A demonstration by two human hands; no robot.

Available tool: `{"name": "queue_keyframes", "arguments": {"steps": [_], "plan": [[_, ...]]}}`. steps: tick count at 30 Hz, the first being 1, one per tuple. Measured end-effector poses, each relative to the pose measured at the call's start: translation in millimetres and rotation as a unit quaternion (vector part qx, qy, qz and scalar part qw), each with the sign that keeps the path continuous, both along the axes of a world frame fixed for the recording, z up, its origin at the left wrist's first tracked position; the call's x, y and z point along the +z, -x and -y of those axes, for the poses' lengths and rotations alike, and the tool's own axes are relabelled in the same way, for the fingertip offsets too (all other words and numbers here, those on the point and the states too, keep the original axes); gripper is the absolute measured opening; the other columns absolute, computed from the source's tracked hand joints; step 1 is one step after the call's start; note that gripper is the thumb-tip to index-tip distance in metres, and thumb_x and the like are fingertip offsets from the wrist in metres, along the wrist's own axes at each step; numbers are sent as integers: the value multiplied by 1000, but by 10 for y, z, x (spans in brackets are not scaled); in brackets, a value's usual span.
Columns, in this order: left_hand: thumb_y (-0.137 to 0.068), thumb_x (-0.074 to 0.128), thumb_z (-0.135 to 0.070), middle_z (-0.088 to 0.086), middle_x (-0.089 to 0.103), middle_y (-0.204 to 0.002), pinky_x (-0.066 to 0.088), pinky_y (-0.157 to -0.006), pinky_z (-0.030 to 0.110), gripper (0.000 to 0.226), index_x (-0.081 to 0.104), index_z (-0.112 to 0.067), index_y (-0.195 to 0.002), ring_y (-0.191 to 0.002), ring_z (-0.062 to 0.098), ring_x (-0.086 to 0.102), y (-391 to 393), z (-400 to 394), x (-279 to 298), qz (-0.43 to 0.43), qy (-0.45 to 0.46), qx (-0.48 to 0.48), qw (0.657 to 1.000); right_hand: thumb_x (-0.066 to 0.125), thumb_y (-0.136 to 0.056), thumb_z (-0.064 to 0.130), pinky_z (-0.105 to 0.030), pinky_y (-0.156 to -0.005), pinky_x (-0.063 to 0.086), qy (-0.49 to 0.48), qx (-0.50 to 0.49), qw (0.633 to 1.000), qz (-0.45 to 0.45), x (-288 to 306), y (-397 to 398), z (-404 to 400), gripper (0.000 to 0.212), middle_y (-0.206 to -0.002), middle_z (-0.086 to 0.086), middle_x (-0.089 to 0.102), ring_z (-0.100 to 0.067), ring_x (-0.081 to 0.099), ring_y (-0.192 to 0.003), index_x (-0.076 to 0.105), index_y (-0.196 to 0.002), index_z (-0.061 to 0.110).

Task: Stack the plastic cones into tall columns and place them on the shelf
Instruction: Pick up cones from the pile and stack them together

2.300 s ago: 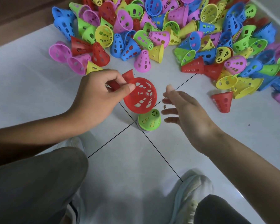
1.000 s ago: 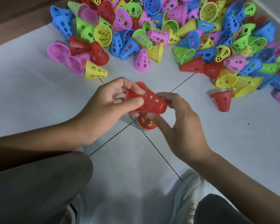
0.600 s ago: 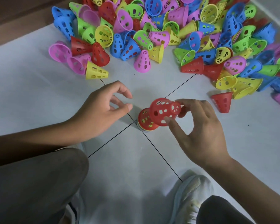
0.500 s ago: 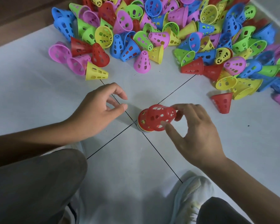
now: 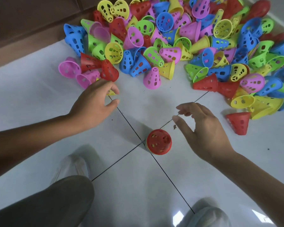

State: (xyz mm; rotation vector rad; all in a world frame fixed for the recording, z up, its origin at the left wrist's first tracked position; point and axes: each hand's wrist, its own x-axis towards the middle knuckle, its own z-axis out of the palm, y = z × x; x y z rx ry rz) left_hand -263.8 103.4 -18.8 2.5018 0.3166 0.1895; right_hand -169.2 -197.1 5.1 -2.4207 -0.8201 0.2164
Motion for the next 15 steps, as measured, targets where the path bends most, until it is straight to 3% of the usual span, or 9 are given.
{"name": "queue_keyframes", "arguments": {"steps": [5,11,15], "plan": [[-83,75,-14,-1,57,-104,42,-79,36,24,63,-14,-103,-99,25,53,-203,-301,-105,0,-59,9,998,58,-96,50,-40,-98,50,13,20,999,-25,-172,-468,-274,51,-135,8,49,-16,50,-123,45,-141,30],[-81,80,-25,2,56,-119,43,-86,38,39,61,-17,-113,-109,27,49,-336,-537,-276,-43,-86,25,995,64,-89,55,-48,-112,38,29,9,999,-19,-465,-1050,-735,77,-154,-2,32,-30,34,-141,29,-153,29],[-82,80,-31,4,54,-125,46,-86,40,46,59,-18,-120,-112,27,49,-384,-631,-345,-74,-86,23,993,67,-90,52,-49,-106,41,52,20,998,-7,-603,-1345,-1016,78,-157,-1,28,-33,36,-139,27,-155,34]]}}
